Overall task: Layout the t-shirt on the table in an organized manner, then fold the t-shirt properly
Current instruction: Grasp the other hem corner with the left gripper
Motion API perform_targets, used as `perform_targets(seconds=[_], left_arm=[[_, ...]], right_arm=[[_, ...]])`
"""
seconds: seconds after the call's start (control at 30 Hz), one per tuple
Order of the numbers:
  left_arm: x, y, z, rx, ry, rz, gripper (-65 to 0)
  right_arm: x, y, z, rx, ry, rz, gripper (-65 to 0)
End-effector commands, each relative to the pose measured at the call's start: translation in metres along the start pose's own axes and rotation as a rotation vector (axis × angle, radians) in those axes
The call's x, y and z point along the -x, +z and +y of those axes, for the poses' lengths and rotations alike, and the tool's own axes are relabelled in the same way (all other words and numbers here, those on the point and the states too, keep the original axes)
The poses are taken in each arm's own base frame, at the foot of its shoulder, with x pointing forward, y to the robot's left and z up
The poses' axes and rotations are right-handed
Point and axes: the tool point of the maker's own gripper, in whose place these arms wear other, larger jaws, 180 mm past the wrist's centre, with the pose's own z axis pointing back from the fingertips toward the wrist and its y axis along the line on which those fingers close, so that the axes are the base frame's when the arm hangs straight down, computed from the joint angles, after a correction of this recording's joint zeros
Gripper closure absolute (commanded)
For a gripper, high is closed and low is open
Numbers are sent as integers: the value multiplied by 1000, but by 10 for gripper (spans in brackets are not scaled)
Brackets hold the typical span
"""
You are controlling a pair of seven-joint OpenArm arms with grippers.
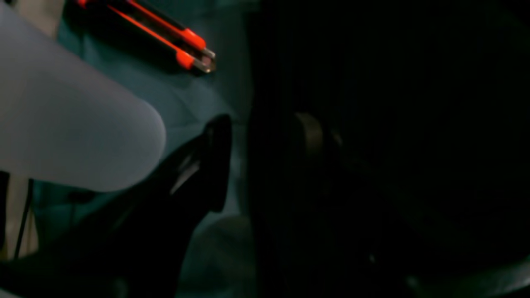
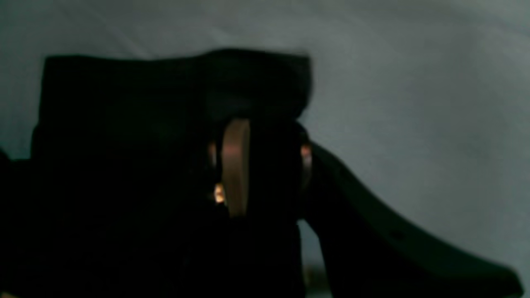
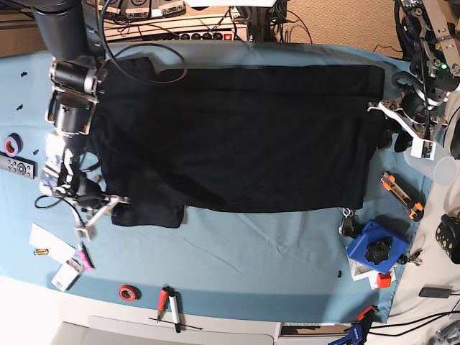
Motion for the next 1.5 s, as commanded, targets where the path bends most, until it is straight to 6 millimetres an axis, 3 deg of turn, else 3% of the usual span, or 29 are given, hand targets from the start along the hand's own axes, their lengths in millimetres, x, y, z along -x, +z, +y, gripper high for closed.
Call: perform_targets(seconds=[0.0,0.2,0.43,0.67,0.83,0.97,1.2,1.47], left_arm=[[-14,3,2,1,-19,-46,-255],[-22,1,2,1,-22,-67,-255],[-72,-17,6,2,-65,-171,-255],[-76,-85,5,2,-227,-86,-256],[-67,-133,22,-52,-188,26,-291],[-53,-156,28,-40,-156,119,-295],[-47,-159,28,-29,-124,149,-295],[-66,-157,23,1,-89,181,-295]], right_arm=[[-14,5,-5,22,14,-17,-159],[-11,6,-15,77,1,-4,-159],[-6,7,-19,85,4,27,-159],[-3,7,-19,85,4,43,-159],[-3,8,-19,87,4,43,-159],[-2,9,-22,91,5,49,-159],[-2,11,-26,99,6,51,-159],[-2,11,-26,99,6,51,-159]])
